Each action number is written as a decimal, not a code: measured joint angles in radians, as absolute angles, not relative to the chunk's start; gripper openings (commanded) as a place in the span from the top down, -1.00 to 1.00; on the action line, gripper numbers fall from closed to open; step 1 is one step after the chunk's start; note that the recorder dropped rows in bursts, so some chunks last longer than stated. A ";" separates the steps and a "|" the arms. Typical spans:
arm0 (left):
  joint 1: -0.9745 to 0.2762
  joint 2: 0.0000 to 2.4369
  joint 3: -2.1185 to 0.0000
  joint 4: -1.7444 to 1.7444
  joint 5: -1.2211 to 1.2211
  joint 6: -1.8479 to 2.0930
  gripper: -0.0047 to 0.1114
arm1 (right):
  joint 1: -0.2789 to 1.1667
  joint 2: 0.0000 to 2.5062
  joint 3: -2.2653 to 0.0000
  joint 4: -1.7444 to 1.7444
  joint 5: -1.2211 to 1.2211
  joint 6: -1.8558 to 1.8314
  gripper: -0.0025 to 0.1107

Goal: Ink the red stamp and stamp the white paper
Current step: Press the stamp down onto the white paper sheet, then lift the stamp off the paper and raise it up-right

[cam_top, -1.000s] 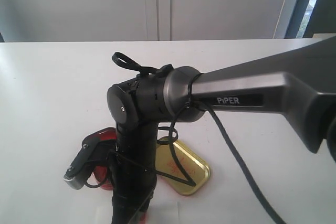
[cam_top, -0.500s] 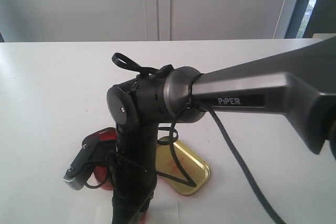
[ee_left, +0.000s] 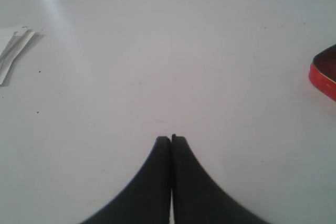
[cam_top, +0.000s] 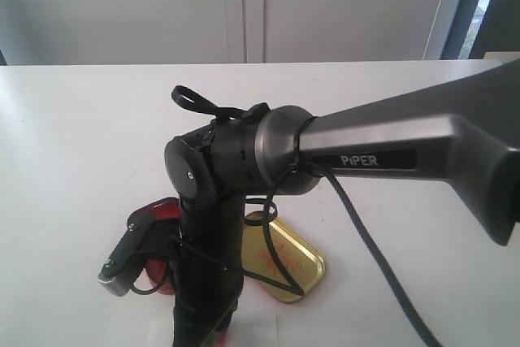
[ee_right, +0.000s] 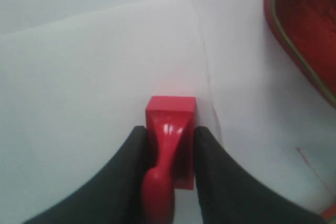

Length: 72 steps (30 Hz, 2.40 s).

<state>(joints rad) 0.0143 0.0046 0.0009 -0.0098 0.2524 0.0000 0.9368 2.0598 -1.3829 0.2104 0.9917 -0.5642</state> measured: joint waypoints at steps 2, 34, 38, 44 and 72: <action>0.014 0.005 0.001 -0.010 0.252 0.000 0.92 | 0.937 2.058 -1.380 0.206 0.992 -0.561 0.96; 0.014 0.005 0.001 -0.010 0.252 0.000 0.92 | 0.937 2.000 -1.373 0.171 1.004 -0.541 0.96; 0.014 0.005 0.001 -0.010 0.252 0.000 0.92 | 0.937 2.000 -1.392 0.169 1.017 -0.538 0.96; 0.014 0.005 0.001 -0.010 0.252 0.000 0.92 | 0.937 2.000 -1.426 0.167 1.040 -0.534 0.96; 0.014 0.005 0.001 -0.010 0.252 0.000 0.92 | 0.817 1.894 -1.426 0.237 1.073 -0.446 0.96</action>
<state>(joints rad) 0.0143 0.0046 0.0009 -0.0098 0.2524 0.0000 0.8173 1.8940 -1.4258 0.2374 1.0733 -0.4464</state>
